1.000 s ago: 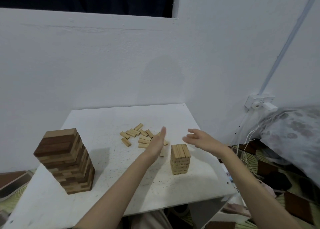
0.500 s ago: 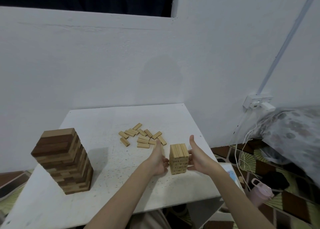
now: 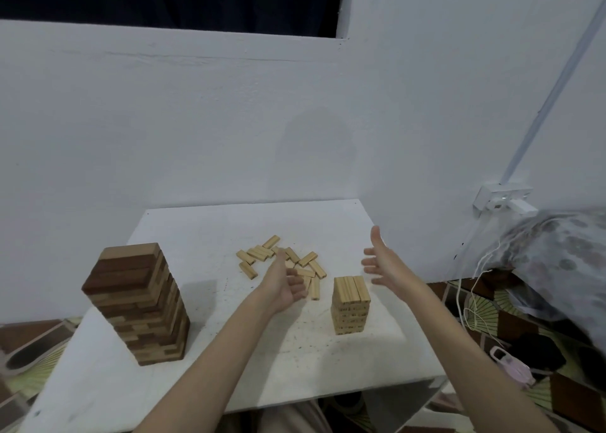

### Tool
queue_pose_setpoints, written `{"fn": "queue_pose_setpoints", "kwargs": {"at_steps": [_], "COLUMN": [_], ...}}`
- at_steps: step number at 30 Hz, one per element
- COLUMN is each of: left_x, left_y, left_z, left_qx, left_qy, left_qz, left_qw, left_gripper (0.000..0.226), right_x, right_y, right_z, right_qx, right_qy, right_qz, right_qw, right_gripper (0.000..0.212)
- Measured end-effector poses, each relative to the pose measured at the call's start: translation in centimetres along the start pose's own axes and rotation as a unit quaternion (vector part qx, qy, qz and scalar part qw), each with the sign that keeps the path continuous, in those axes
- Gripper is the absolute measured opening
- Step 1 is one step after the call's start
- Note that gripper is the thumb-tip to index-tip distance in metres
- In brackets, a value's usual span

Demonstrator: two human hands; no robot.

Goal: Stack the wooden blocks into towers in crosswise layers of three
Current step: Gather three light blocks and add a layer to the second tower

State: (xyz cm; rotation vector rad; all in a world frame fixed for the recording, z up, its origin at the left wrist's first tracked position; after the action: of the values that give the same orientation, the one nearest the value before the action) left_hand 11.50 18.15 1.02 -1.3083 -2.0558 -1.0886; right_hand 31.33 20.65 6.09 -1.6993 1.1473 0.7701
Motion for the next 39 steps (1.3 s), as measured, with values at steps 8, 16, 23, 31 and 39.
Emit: {"fn": "queue_pose_setpoints", "kwargs": {"at_steps": [8, 16, 23, 31, 39], "left_x": [4.3, 0.1, 0.7, 0.8, 1.6], "left_y": [-5.6, -9.5, -5.6, -4.2, -4.2], "left_z": [-1.5, -1.8, -0.7, 3.6, 5.1], "left_qx": [0.111, 0.145, 0.073, 0.073, 0.078], "left_qy": [0.211, 0.256, 0.38, 0.302, 0.286], "left_qz": [0.293, 0.484, 0.606, 0.728, 0.761], "left_qw": [0.926, 0.824, 0.695, 0.611, 0.578], "left_gripper": [0.023, 0.03, 0.038, 0.062, 0.058], "right_x": [-7.6, 0.2, 2.7, 2.0, 1.0], "right_y": [6.0, 15.2, 17.0, 16.3, 16.4], "right_z": [-2.2, -1.2, -0.2, 1.6, 2.7], "right_qx": [-0.004, -0.021, 0.113, 0.149, 0.128], "right_qy": [-0.195, -0.167, -0.198, -0.213, -0.235], "right_qz": [-0.115, -0.209, -0.35, -0.375, -0.381], "right_qw": [0.974, 0.963, 0.909, 0.89, 0.885], "right_gripper": [0.033, 0.031, 0.046, 0.052, 0.058]}}
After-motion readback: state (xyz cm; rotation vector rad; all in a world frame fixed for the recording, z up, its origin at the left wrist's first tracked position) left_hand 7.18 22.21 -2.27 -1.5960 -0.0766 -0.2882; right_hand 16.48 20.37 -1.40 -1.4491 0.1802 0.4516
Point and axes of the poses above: each hand's wrist, its own z-axis towards the middle knuckle, its own y-axis out of the palm, x = y × z, the point moved 6 cm from there along z, towards the middle knuckle, and after that the axes turned 3 degrees about -z, right-handed, at the moved point
